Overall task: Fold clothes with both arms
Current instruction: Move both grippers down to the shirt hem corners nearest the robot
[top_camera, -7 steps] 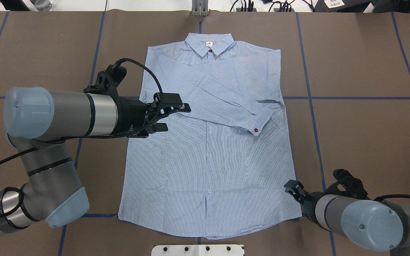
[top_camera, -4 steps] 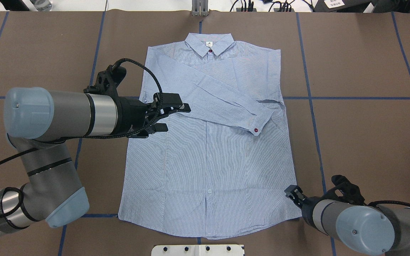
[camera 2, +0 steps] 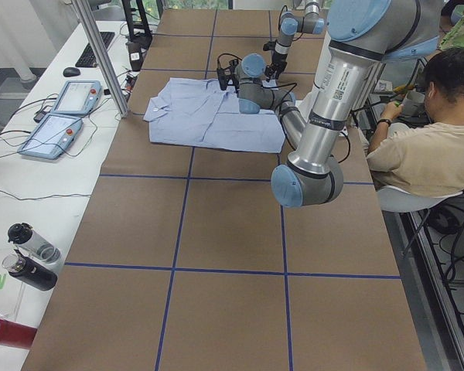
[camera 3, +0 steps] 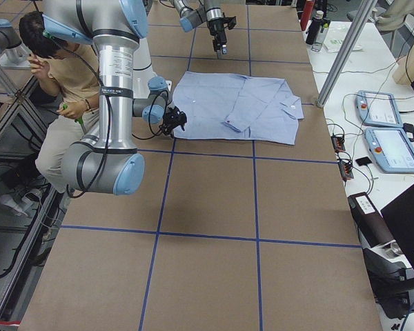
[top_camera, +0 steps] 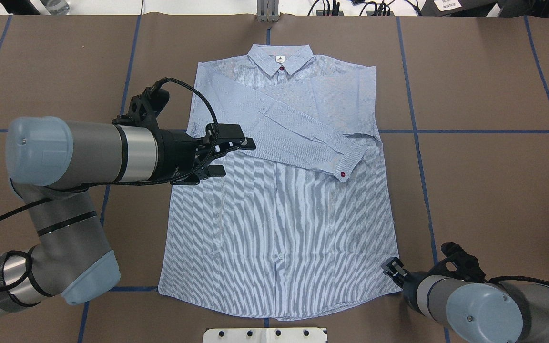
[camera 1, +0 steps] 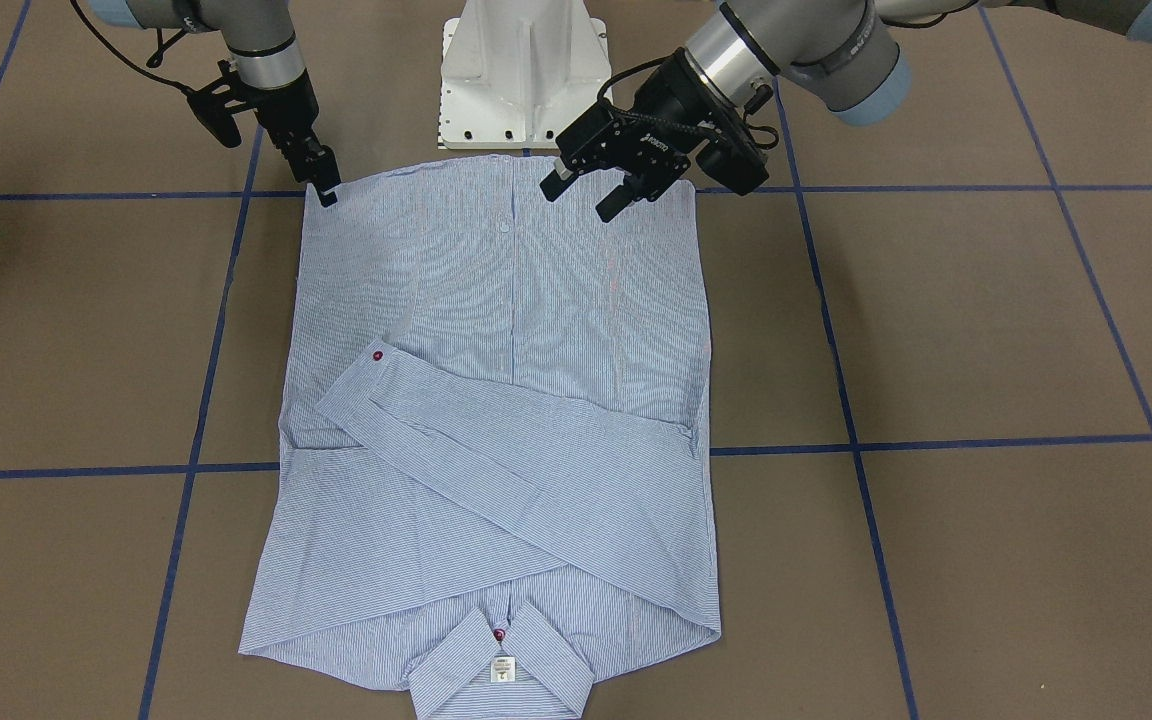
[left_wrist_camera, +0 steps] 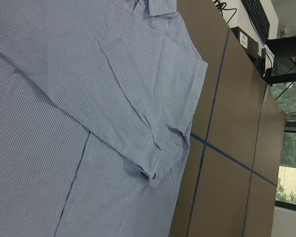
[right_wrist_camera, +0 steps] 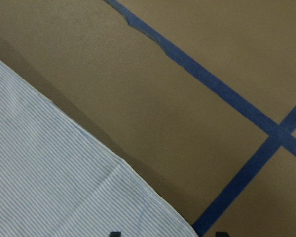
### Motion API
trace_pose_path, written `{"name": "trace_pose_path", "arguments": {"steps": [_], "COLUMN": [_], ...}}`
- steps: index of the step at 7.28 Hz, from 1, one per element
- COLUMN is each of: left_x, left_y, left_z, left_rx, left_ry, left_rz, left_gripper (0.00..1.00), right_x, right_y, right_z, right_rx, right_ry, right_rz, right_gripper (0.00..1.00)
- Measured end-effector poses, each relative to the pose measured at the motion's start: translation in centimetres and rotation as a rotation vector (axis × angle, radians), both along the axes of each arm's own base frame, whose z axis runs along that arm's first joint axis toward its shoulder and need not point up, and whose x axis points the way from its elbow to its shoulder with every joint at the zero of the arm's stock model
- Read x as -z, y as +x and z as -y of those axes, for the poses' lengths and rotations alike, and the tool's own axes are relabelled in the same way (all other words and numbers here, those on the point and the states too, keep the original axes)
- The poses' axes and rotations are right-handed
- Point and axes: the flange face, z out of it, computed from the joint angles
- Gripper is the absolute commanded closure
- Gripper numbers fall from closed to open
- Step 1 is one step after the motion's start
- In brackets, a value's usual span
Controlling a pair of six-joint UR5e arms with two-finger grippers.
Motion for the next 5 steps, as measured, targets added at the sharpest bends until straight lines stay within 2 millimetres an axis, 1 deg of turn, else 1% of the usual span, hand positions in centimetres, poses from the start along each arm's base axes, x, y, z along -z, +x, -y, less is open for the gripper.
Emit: {"name": "trace_pose_path", "arguments": {"steps": [2,3,4,5], "left_x": [-0.12,-0.18,-0.23,-0.27], "left_y": [0.08,0.11,0.14,0.18], "left_z": [0.05,0.07,0.09,0.09], "left_rx": [0.000,0.000,0.000,0.000], "left_ry": [-0.002,-0.003,-0.003,-0.004], "left_rz": [0.002,0.004,0.005,0.005], "left_gripper": [0.01,0.01,0.01,0.01], "right_x": [-0.17,-0.26,-0.41,-0.52], "right_y": [-0.07,-0.13,-0.14,-0.10], "right_z": [-0.19,-0.30,-0.35,-0.39], "right_rx": [0.005,0.008,0.009,0.010], "right_ry": [-0.005,-0.006,-0.007,-0.009], "right_rz": [-0.003,-0.005,-0.008,-0.011], "right_gripper": [0.50,0.65,0.84,0.99]}}
